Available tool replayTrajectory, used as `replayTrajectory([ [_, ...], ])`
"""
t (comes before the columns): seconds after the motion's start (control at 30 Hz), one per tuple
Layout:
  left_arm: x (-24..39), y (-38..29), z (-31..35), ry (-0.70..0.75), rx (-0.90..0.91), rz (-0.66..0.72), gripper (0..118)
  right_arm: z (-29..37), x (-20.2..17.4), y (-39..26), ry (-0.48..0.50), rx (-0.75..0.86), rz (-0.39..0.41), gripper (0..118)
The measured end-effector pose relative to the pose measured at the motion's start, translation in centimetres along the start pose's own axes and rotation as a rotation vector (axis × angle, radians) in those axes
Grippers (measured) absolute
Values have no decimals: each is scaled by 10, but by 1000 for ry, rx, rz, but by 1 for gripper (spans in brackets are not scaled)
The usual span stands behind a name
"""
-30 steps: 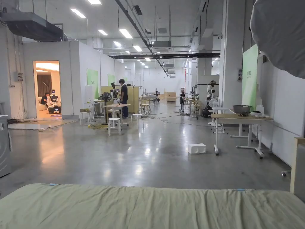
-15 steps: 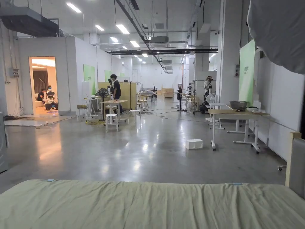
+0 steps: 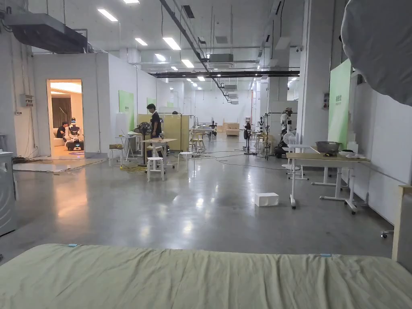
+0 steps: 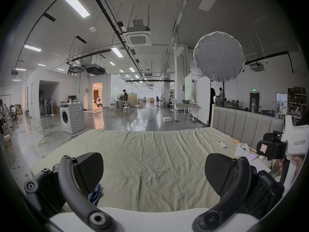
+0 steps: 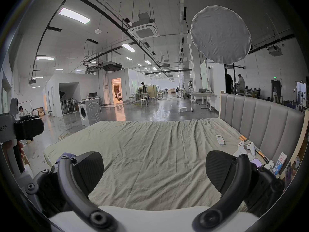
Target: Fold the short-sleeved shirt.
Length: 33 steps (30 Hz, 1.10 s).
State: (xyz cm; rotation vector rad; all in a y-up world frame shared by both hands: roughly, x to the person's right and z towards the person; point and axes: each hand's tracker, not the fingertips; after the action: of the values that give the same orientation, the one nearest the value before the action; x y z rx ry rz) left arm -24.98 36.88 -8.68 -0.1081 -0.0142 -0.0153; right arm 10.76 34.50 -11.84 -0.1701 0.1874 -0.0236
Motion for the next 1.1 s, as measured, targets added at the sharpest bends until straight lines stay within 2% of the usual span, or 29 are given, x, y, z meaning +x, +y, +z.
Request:
replayTrajectory([
  [0.13,1,-2,-1,2,-10,-10,118,-1,-1,0,-3,-2,3,118],
  [0.2,1,-1,-2,-1,-15,-9,118,0,0,0,-21,24,-20,118],
  [0.27,1,-1,-2,0,-15,-3,118,1,1,1,-27,40,-63,118],
  [0.4,-4,1,-3,7,-16,54,118,2,7,7,17,30,-204,118],
  [0.47,-5,3,-2,7,-16,50,118,2,8,14,15,6,-206,118],
  [0.53,-6,4,-1,6,-12,60,118,4,2,21,23,-2,-167,118],
  [0.57,-6,5,-1,7,-12,60,118,5,-4,26,41,3,-119,118],
  [0.67,-6,6,-1,5,-10,68,118,11,-18,32,12,9,-130,118],
  [0.77,-5,7,-1,0,-17,72,118,16,-23,37,-8,-24,-242,118],
  [0.87,-5,7,-2,4,-22,83,118,20,-20,40,62,16,-337,118],
  [0.9,-6,7,-2,4,-25,88,118,22,-19,40,70,37,-342,118],
  [1.0,-6,6,-2,-2,-31,90,118,25,-18,45,44,17,-335,118],
  [1.1,-5,5,-3,3,-39,86,118,25,-21,50,-70,-29,-297,118],
])
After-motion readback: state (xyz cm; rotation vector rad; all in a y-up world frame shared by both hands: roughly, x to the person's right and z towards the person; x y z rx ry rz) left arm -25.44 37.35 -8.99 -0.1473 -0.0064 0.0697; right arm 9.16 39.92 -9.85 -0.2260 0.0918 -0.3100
